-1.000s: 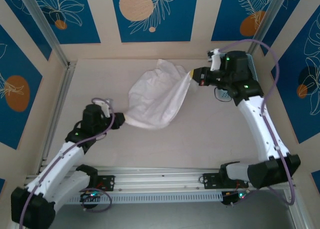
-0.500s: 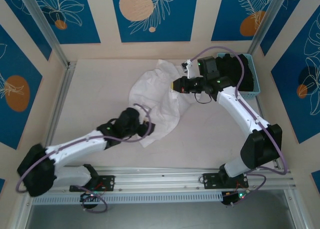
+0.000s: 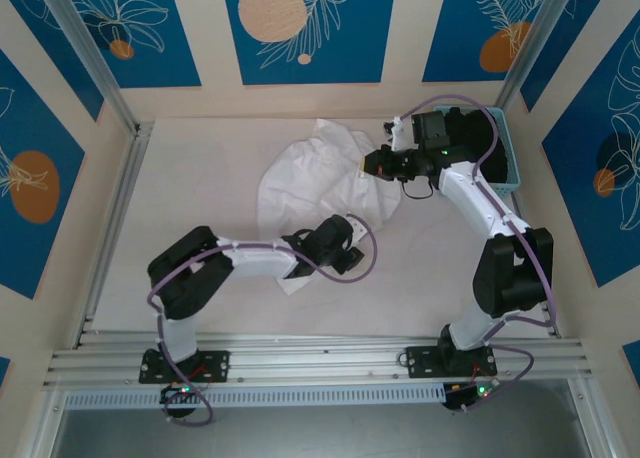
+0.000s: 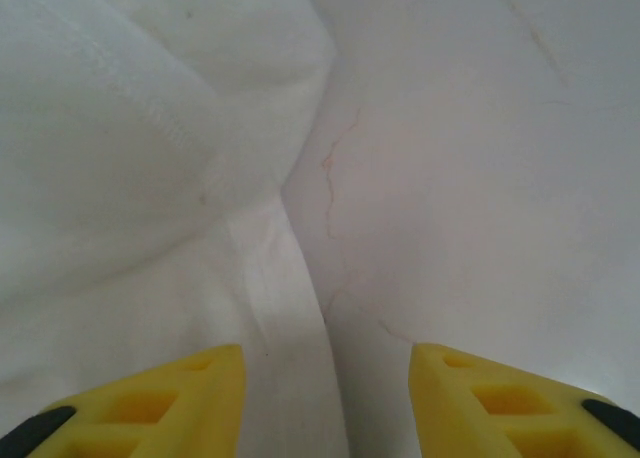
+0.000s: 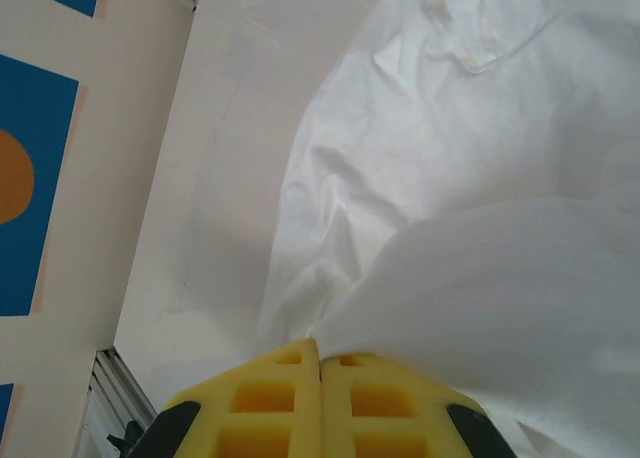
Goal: Fold the inside-out t-shirt
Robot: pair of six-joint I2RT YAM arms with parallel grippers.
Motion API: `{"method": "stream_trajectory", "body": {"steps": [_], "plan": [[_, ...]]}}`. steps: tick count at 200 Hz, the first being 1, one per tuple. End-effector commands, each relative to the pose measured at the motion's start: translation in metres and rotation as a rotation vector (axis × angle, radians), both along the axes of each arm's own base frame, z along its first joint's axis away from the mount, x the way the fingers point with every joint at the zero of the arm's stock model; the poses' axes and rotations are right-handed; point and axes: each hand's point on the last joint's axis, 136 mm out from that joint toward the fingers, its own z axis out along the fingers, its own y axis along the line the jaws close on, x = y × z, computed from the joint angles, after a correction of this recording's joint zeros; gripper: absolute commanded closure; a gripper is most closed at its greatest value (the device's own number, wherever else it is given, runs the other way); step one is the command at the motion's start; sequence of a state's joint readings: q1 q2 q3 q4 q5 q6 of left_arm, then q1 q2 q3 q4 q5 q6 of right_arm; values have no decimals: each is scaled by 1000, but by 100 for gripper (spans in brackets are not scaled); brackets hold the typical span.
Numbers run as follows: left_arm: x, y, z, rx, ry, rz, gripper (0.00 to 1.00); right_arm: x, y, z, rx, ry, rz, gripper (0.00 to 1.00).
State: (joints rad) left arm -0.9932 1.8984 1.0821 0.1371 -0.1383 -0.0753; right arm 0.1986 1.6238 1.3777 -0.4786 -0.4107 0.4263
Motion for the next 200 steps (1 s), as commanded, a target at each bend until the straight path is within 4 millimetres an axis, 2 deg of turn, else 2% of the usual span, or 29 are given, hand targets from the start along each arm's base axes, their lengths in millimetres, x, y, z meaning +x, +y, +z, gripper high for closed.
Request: {"method": "stream_trajectory", "body": {"steps": [1, 48, 82, 103, 156, 181, 200], "plan": [[13, -8, -6, 59, -41, -1, 56, 5, 2, 15, 48, -17, 16, 99], [21, -3, -23, 68, 11, 34, 81, 7, -3, 13, 40, -18, 7, 99], [23, 1, -20, 42, 33, 39, 100, 8, -4, 11, 35, -18, 4, 99], [24, 4, -9, -15, 49, 43, 100, 8, -5, 11, 26, -20, 0, 99], [32, 25, 37, -242, 91, 98, 100, 10, -5, 5, 1, -14, -9, 97], [32, 37, 53, -316, 100, 127, 100, 13, 0, -1, -8, 1, -3, 92], [40, 58, 68, -402, 118, 196, 100, 18, 10, -8, -22, 24, 17, 79]]}}
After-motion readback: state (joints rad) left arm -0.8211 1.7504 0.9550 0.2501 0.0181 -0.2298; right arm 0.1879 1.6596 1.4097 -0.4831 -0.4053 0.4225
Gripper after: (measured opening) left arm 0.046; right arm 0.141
